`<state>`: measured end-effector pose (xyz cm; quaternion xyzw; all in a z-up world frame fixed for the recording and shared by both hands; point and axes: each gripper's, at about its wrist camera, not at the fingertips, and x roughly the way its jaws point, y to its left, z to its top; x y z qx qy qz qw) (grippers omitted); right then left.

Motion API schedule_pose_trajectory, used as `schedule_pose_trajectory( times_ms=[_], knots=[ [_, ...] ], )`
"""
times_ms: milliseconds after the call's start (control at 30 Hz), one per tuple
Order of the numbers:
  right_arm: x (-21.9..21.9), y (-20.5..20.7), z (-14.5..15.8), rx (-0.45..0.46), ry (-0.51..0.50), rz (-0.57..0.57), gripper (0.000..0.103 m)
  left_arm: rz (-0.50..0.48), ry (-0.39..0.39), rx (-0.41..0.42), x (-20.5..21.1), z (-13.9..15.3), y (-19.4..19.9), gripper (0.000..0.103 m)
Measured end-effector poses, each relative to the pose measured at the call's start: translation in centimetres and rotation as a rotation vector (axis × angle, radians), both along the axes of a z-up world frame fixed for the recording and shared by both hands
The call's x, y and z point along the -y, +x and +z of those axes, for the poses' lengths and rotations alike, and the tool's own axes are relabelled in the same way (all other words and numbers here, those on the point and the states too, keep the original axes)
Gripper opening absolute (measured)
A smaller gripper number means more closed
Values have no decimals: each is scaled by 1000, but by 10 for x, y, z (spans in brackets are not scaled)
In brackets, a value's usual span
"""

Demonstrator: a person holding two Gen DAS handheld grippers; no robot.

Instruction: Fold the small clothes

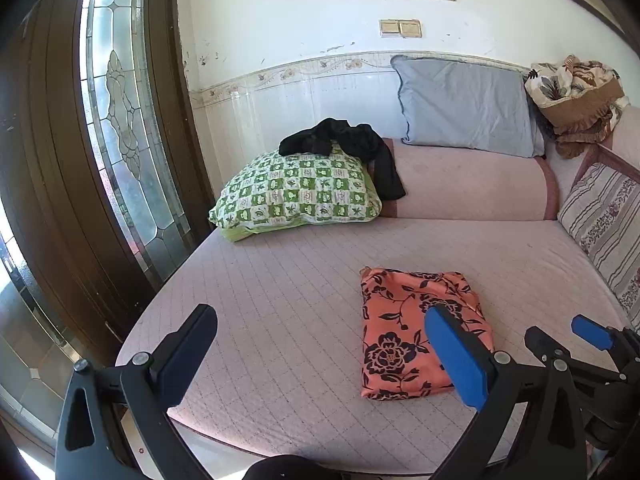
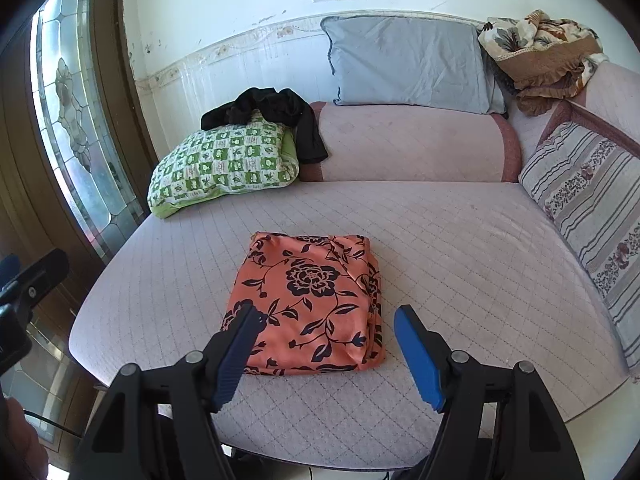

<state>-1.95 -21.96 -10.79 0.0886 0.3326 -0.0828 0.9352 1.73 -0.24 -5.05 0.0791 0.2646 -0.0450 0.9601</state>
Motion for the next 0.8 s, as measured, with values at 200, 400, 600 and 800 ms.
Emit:
schedule_pose_trajectory(
  times_ms=[200,400,600,800],
  knots=[
    [-10,1,-5,-17,-21,6,74,-29,-5,-23,-3,-8,5,103],
    [-18,3,-9,-39,-40,9,74,-47,-14,-56,-4,-17,10,103],
    [-15,3,-13,-64,-20,-21,74,-53,-17,-81,-7,-21,14,103],
    [-22,-7,-2,-48,-44,-16,74,-55,-22,-69,-9,-16,0,103]
  ],
)
